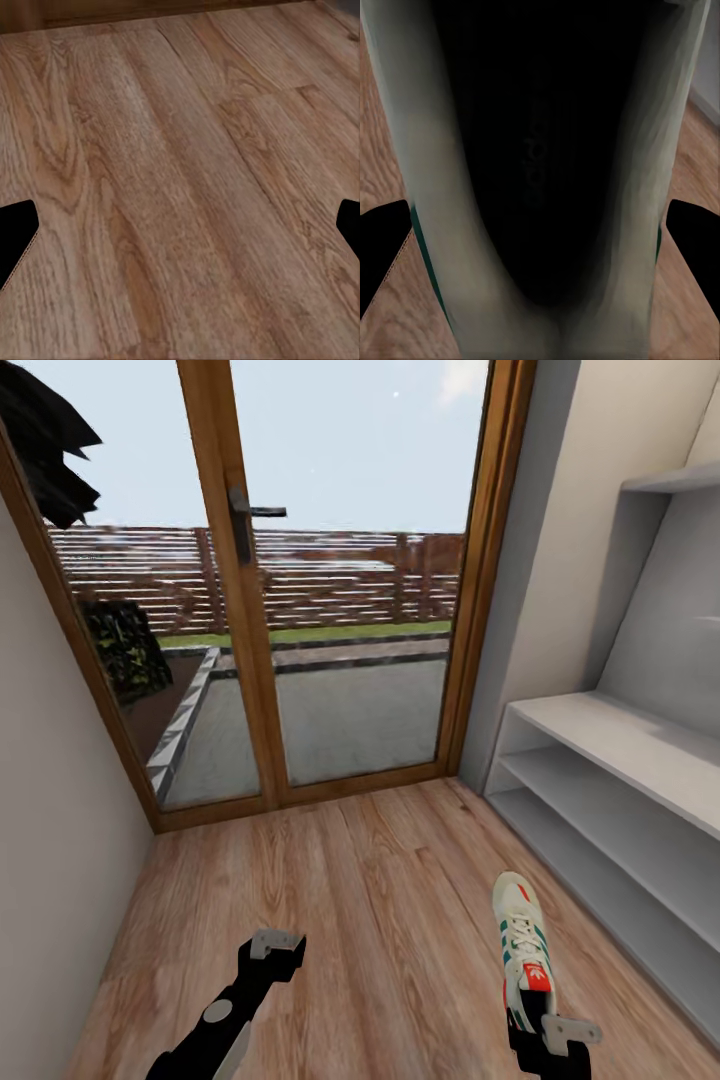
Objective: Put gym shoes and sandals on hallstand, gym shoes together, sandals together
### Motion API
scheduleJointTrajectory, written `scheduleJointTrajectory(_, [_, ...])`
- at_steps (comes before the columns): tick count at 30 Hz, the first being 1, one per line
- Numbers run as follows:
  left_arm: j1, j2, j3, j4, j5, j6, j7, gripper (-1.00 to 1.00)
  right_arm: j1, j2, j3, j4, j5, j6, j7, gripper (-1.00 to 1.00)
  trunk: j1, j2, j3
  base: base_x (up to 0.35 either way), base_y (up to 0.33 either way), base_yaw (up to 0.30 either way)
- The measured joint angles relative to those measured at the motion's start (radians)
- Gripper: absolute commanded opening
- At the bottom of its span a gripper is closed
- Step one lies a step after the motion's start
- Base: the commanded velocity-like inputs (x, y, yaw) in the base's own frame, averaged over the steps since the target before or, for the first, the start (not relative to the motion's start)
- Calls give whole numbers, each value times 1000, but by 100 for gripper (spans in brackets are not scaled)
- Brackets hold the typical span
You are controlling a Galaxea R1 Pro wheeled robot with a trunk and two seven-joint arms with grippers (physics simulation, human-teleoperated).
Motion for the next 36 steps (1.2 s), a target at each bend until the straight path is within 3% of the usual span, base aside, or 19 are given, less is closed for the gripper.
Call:
scheduleJointTrajectory(23, [0, 0, 0, 0, 0, -13, 0, 100, 0, 0, -1, 0, -1, 1, 1, -100, 0, 0, 8, 279, 174, -234])
scheduleJointTrajectory(36, [0, 0, 0, 0, 0, -13, 0, 100, 0, 0, -1, 0, -1, 1, 1, -100, 1, 0, 15, 56, 51, -256])
